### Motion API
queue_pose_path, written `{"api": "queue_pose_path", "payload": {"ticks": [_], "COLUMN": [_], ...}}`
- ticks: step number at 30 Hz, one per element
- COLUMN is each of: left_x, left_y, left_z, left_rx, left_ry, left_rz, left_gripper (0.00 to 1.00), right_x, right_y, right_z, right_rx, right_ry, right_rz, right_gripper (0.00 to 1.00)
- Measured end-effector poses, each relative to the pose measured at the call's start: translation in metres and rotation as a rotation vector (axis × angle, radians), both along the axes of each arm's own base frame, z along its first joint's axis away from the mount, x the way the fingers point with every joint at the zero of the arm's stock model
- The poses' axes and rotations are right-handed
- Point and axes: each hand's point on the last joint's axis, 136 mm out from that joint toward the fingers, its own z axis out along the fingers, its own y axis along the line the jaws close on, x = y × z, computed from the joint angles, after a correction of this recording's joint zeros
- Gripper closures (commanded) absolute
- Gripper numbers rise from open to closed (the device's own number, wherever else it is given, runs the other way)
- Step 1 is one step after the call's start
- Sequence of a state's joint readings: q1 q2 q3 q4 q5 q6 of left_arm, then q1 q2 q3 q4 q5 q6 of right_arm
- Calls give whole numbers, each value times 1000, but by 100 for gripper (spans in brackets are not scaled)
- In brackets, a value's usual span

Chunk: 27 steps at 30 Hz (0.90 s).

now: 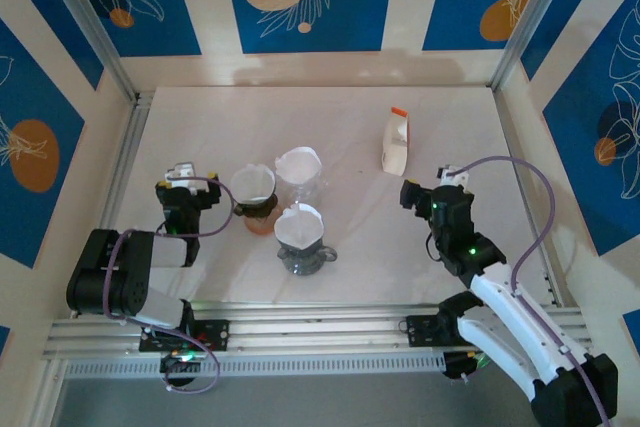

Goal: Place the coffee filter in the dripper

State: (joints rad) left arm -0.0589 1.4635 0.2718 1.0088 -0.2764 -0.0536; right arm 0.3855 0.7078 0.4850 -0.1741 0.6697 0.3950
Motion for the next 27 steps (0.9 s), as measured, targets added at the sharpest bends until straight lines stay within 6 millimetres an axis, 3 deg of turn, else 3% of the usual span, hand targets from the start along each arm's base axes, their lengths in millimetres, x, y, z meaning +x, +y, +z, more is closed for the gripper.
{"api": "queue_pose_path", "payload": {"ticks": [8, 15, 17, 20, 27], "left_x": [1, -4, -3, -2, 0], "left_y": [-4, -7, -7, -7, -7], "left_z": [0, -22, -19, -18, -16], "left_rx": [-3, 3, 3, 2, 2], "left_ry": [-2, 22, 10, 6, 4], "left_rz": [-22, -38, -38, -38, -38], "left_gripper": [0, 0, 0, 0, 0], "right_x": [3, 11, 14, 16, 27], "right_y": [15, 23, 24, 21, -1], "right_z": [2, -12, -18, -25, -14], "right_rx": [22, -3, -17, -35, -35], "right_ry": [-23, -4, 18, 41, -16], "right_rz": [83, 134, 141, 144, 85], "right_gripper": [1, 1, 1, 1, 1]}}
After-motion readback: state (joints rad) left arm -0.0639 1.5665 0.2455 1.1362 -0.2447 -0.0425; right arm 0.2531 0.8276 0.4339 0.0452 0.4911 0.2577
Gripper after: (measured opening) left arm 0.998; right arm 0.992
